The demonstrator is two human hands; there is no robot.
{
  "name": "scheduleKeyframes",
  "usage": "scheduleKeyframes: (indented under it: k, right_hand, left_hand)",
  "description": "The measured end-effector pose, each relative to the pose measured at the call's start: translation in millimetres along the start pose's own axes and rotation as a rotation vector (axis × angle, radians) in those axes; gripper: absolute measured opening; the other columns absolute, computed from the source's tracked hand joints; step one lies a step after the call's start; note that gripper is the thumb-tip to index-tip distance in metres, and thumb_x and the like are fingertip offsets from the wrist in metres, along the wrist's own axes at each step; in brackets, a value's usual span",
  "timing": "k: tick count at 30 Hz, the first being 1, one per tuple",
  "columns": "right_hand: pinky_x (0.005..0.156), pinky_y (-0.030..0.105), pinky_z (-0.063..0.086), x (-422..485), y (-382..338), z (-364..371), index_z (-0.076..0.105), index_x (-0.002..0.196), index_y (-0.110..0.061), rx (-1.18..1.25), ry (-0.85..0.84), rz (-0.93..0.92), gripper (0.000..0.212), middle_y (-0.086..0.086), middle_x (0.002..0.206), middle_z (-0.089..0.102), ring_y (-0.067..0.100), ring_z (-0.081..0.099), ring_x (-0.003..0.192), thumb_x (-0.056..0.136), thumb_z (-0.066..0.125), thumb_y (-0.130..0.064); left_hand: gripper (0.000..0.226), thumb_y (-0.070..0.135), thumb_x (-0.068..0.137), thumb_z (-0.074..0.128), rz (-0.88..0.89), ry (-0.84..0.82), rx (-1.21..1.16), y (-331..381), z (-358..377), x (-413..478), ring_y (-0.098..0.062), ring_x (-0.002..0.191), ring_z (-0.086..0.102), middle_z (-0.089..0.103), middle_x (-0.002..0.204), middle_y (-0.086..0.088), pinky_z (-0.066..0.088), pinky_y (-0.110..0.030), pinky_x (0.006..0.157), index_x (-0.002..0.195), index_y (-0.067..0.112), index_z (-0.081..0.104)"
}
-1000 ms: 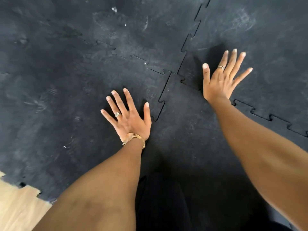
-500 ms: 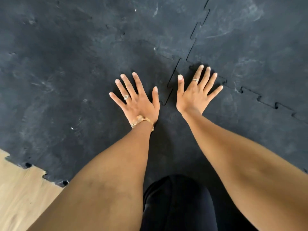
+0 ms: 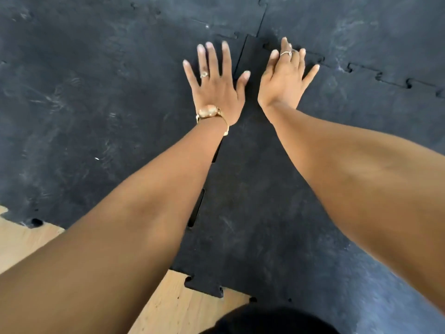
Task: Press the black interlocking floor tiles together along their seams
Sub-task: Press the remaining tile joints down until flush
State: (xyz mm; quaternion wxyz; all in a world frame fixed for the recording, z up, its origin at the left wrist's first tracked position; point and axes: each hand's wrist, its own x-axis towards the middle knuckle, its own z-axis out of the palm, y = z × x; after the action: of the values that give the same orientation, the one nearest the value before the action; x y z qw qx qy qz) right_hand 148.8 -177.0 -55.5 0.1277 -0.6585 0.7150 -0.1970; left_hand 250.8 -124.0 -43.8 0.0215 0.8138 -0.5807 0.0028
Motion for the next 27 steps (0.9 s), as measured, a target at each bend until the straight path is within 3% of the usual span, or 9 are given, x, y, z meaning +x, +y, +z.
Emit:
scheduleKeyframes:
  k: [5, 8, 10, 12, 15, 18, 22, 27]
  right_hand:
    - [0.123, 0.038, 0.006, -14, 6, -23, 0.047, 0.142, -0.010, 0.298, -0.056, -0.068, 0.042, 0.004, 0.145, 0.052, 0.020, 0.029, 0.145, 0.105, 0.028, -0.020]
    - [0.124, 0.040, 0.007, -58, 36, -31, 0.035, 0.149, -0.008, 0.017, -0.079, -0.186, 0.046, 0.007, 0.157, 0.035, 0.022, 0.021, 0.149, 0.105, 0.028, -0.019]
    - [0.123, 0.046, 0.003, -74, 47, -30, 0.026, 0.152, -0.008, -0.137, -0.033, -0.078, 0.050, 0.008, 0.162, 0.022, 0.025, 0.012, 0.151, 0.105, 0.027, -0.024]
    - [0.122, 0.053, -0.001, -72, 44, -29, 0.022, 0.154, -0.011, -0.177, -0.035, 0.010, 0.052, 0.012, 0.163, 0.014, 0.031, 0.004, 0.151, 0.104, 0.026, -0.026]
    - [0.120, 0.058, -0.001, -68, 39, -26, 0.024, 0.154, -0.014, -0.212, -0.065, -0.017, 0.052, 0.015, 0.163, 0.012, 0.036, 0.002, 0.150, 0.103, 0.026, -0.025]
    - [0.120, 0.059, 0.000, -69, 43, -25, 0.025, 0.153, -0.013, -0.205, -0.075, -0.027, 0.052, 0.016, 0.162, 0.014, 0.037, 0.004, 0.150, 0.102, 0.026, -0.024]
    - [0.120, 0.059, -0.001, -69, 40, -30, 0.022, 0.154, -0.014, -0.222, -0.108, -0.015, 0.053, 0.016, 0.163, 0.012, 0.036, 0.002, 0.150, 0.103, 0.025, -0.026]
    - [0.116, 0.058, -0.016, -72, 56, -48, -0.007, 0.156, -0.023, -0.228, -0.406, -0.057, 0.063, 0.005, 0.163, -0.017, 0.024, -0.020, 0.149, 0.101, 0.014, -0.048]
  left_hand:
    - [0.071, 0.057, 0.099, 0.009, -0.067, -0.022, 0.011, -5, 6, -1, -0.032, 0.151, -0.003, 0.002, 0.164, -0.015, -0.001, -0.064, 0.116, 0.157, 0.017, 0.003]
    - [0.069, 0.056, 0.100, 0.008, -0.015, -0.054, 0.032, -2, -3, -1, -0.030, 0.151, -0.008, -0.003, 0.163, -0.015, -0.003, -0.065, 0.115, 0.157, 0.016, -0.002]
    - [0.067, 0.051, 0.103, 0.009, 0.084, -0.060, 0.091, -5, -15, -19, -0.029, 0.151, -0.008, -0.005, 0.163, -0.016, -0.001, -0.062, 0.117, 0.156, 0.014, -0.003]
    - [0.063, 0.044, 0.103, 0.015, 0.197, 0.046, 0.053, -8, -20, -51, -0.031, 0.151, -0.002, 0.000, 0.163, -0.018, 0.000, -0.059, 0.119, 0.157, 0.011, 0.003]
    - [0.061, 0.041, 0.102, 0.023, 0.252, 0.230, -0.065, -21, -23, -96, -0.033, 0.150, 0.012, 0.014, 0.161, -0.019, 0.002, -0.054, 0.119, 0.155, 0.010, 0.018]
    - [0.067, 0.048, 0.103, 0.022, 0.201, 0.048, -0.039, -35, -12, -107, -0.035, 0.150, 0.002, 0.003, 0.162, -0.021, 0.002, -0.051, 0.122, 0.156, 0.010, 0.007]
    - [0.065, 0.045, 0.103, 0.019, 0.310, 0.021, -0.054, -34, -1, -101, -0.034, 0.151, 0.001, 0.003, 0.162, -0.022, 0.001, -0.049, 0.122, 0.156, 0.010, 0.007]
    - [0.069, 0.053, 0.101, 0.013, 0.284, -0.051, 0.004, -35, -4, -101, -0.033, 0.151, -0.003, 0.002, 0.162, -0.020, -0.002, -0.054, 0.121, 0.157, 0.014, 0.004]
